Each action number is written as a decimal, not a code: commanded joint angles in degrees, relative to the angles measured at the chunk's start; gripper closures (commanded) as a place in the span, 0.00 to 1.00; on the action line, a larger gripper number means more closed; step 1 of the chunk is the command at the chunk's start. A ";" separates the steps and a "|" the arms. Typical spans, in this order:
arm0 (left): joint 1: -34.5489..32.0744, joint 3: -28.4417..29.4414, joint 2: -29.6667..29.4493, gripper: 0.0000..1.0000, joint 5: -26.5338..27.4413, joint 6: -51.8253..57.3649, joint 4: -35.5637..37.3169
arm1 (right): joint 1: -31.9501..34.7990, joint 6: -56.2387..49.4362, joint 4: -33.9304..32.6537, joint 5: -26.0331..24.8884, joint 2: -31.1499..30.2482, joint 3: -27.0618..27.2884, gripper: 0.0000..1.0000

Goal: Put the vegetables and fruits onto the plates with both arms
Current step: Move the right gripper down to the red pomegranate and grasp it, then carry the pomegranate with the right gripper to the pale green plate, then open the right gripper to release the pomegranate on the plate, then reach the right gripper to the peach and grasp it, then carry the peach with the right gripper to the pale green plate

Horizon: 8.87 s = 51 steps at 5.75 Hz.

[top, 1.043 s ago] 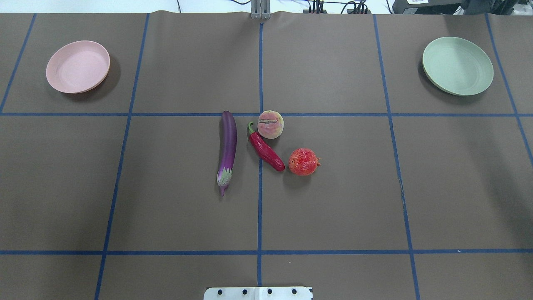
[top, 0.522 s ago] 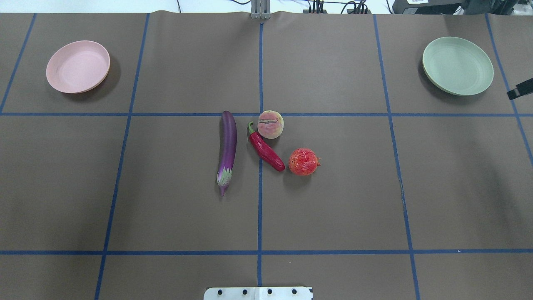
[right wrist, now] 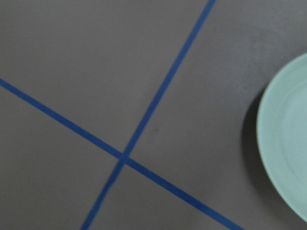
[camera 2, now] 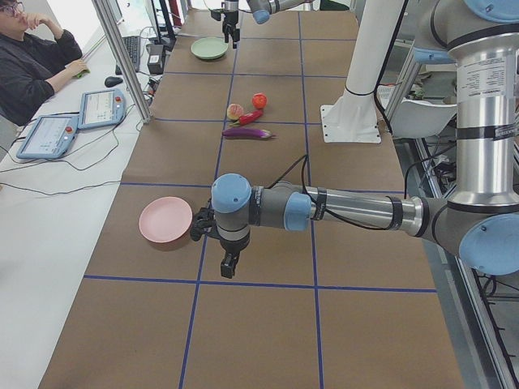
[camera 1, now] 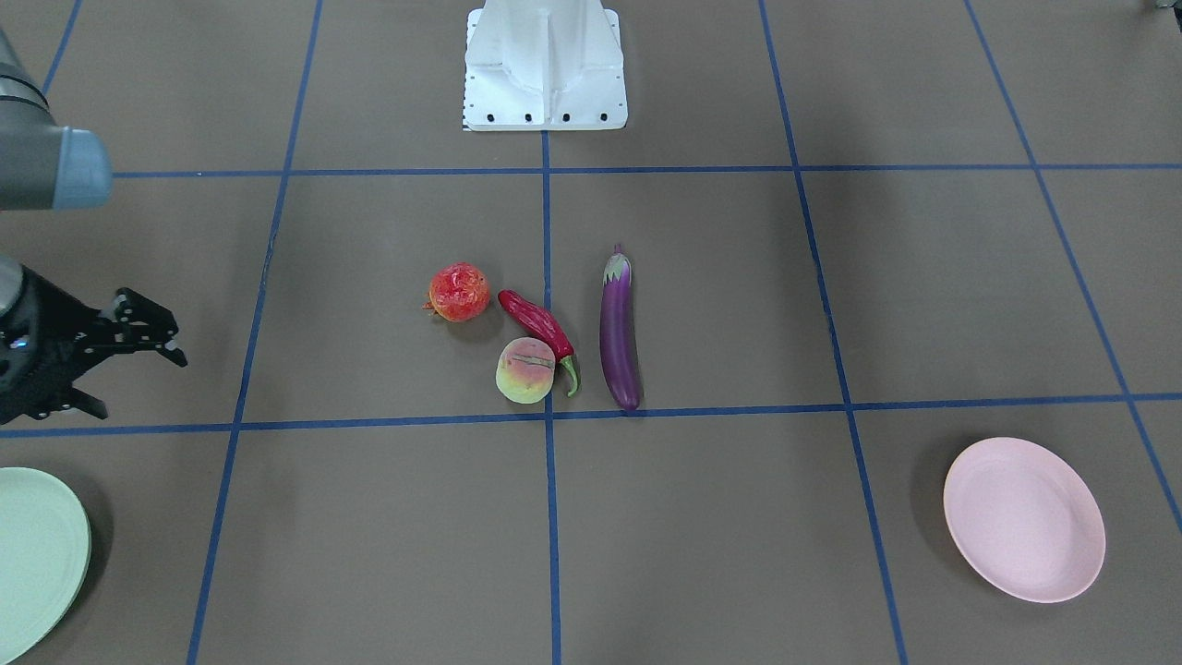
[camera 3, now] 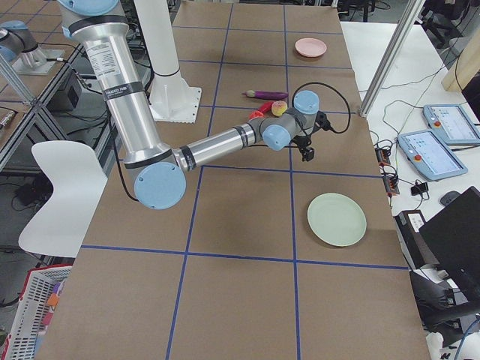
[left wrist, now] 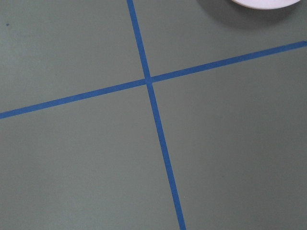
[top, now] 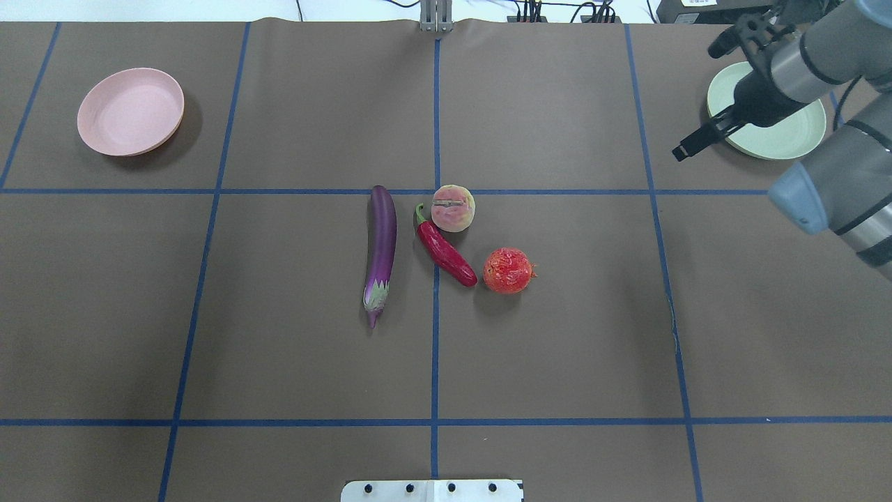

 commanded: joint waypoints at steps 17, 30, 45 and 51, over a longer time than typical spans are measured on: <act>0.07 1.98 -0.68 0.00 -0.09 0.05 -2.37 | 0.51 6.19 -19.32 -7.93 8.37 1.03 1.00; 0.07 1.63 -0.33 0.00 -0.09 0.05 -2.37 | -13.85 28.43 -1.55 -17.48 19.05 -10.12 0.01; 0.07 1.54 -0.24 0.00 -0.09 0.05 -2.46 | 6.40 0.15 -2.53 -2.75 14.37 -19.22 1.00; 0.07 1.37 -0.15 0.00 -0.09 0.05 -3.34 | 13.39 -3.09 11.18 -3.50 8.10 -37.11 0.00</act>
